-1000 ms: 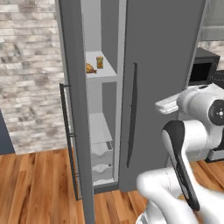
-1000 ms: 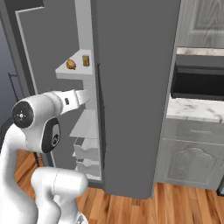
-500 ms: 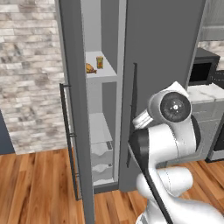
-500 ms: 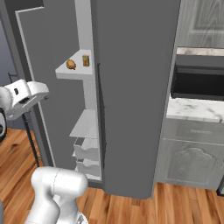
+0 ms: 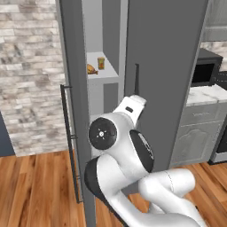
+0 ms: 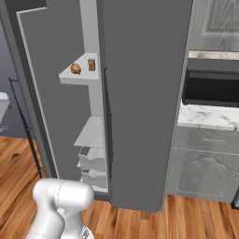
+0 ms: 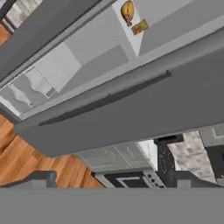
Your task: There's a chicken drumstick in the fridge that needs to be moved to the freezer for freezing. Pick up the chicken drumstick from the fridge, place it on any shelf in the freezer, and close the fridge and freezer doors when done.
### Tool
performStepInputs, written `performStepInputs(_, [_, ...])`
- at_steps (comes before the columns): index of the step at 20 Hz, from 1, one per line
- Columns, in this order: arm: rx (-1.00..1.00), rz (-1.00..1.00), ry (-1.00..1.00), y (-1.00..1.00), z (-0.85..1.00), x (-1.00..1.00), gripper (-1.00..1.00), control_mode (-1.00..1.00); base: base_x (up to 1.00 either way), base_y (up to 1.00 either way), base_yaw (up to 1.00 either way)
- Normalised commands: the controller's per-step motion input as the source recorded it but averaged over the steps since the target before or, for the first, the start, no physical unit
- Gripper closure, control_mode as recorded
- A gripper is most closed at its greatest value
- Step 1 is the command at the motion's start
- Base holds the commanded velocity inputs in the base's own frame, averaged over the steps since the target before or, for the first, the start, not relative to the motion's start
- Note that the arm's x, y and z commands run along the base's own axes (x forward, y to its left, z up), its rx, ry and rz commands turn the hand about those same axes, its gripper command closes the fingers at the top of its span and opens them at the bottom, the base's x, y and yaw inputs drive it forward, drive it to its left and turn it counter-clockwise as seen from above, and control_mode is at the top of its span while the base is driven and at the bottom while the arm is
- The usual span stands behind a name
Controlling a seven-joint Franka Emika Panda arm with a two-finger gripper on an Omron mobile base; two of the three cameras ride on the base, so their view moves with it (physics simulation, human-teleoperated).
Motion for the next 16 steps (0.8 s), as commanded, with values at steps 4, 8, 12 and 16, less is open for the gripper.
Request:
performStepInputs(4, [-0.29, 0.00, 0.00, 0.68, -0.58, -0.03, -1.00, -1.00, 0.00, 0.00, 0.00])
performStepInputs(8, [-0.40, 0.00, 0.00, 0.45, -0.64, 0.02, -1.00, -1.00, 0.00, 0.00, 0.00])
performStepInputs(12, [-0.36, 0.00, 0.00, 0.34, -0.60, 0.06, -1.00, -1.00, 0.00, 0.00, 0.00])
performStepInputs(16, [-0.37, 0.00, 0.01, 0.57, -0.44, 0.12, -1.00, -1.00, 0.00, 0.00, 0.00])
